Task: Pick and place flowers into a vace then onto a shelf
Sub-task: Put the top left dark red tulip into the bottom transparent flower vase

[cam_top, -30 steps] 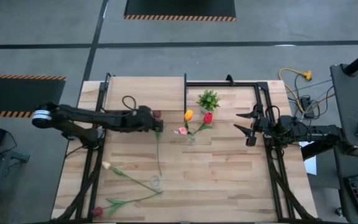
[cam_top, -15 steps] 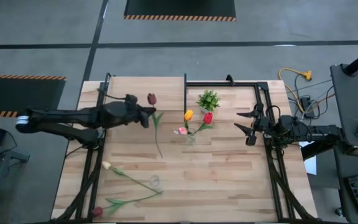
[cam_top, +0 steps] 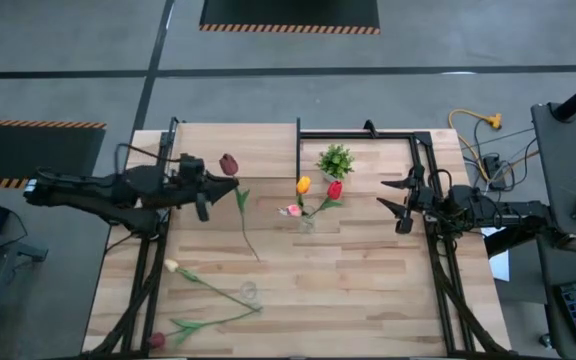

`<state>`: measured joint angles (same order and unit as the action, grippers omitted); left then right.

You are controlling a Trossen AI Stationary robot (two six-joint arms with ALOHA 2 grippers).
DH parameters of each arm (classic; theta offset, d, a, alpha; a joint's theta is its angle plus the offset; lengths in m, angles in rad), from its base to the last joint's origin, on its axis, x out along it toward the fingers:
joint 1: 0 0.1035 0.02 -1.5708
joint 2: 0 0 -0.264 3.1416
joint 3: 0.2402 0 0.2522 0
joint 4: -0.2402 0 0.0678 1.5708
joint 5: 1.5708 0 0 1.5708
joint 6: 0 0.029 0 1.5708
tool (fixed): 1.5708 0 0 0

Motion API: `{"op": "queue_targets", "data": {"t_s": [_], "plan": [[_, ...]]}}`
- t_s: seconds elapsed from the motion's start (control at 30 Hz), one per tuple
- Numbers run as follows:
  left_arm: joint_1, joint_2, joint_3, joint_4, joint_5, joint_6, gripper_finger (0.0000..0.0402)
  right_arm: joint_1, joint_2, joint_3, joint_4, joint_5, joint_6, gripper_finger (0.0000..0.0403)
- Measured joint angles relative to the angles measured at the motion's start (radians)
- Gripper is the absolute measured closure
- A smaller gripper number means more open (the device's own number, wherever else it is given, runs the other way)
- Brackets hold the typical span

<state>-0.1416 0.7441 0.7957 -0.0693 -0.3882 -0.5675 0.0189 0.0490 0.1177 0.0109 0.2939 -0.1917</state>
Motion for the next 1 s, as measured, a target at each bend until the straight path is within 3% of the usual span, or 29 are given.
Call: {"op": "queue_targets", "data": {"t_s": [0.13, 0.47, 0.67, 0.8, 1.0], "plan": [[-0.067, 0.006, 0.044, 0.003, 0.002, 0.080, 0.0400, 0.000, 0.000, 0.000, 0.002, 0.000, 0.001, 0.0193], [-0.184, 0.092, 0.180, 0.005, -0.010, 0.108, 0.0401, 0.000, 0.000, 0.000, 0.004, 0.000, 0.008, 0.0193], [-0.251, 0.152, 0.272, -0.076, -0.010, 0.148, 0.0401, 0.000, 0.000, 0.000, 0.003, 0.001, 0.008, 0.0193], [-0.298, 0.181, 0.276, -0.085, -0.011, 0.148, 0.0401, 0.000, 0.000, 0.000, 0.003, 0.002, 0.019, 0.0193], [-0.332, 0.208, 0.241, -0.086, -0.103, 0.140, 0.0401, 0.000, 0.000, 0.000, 0.003, 0.003, 0.020, 0.0193]]}}
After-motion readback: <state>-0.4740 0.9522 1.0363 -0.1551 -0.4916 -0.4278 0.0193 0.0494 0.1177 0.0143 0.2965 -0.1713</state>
